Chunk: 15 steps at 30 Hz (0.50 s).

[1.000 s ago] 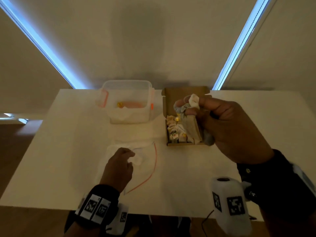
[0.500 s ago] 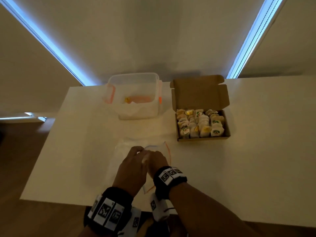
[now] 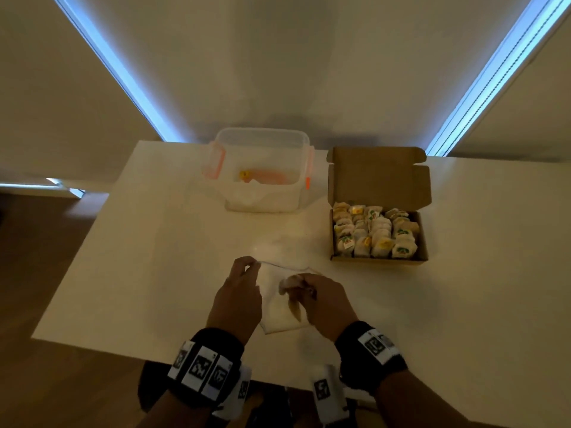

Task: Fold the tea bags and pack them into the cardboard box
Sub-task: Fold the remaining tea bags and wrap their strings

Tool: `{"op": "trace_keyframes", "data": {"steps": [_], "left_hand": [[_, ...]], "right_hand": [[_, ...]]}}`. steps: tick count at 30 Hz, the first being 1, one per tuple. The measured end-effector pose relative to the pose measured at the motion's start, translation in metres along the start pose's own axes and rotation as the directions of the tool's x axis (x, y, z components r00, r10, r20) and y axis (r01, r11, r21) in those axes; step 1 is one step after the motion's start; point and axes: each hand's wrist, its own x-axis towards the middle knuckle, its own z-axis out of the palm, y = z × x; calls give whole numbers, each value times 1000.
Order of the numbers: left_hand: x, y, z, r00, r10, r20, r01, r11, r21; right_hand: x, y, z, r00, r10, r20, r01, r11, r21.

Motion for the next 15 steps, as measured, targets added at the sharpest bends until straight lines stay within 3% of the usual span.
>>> {"op": "trace_keyframes", "data": {"steps": [4, 9, 15], "left_hand": [[1, 0, 9, 1000, 5, -4, -5, 999, 36], [5, 7, 1, 997, -3, -82, 8, 998, 62], [-1, 3, -23, 951, 141, -275, -98, 982, 164]], "right_hand": [[-24, -32, -43, 994, 79, 73, -97, 953, 287], [-32, -42, -72, 991, 106, 87, -134, 872, 471], [-29, -51, -94, 985, 128, 118, -173, 662, 729]]}}
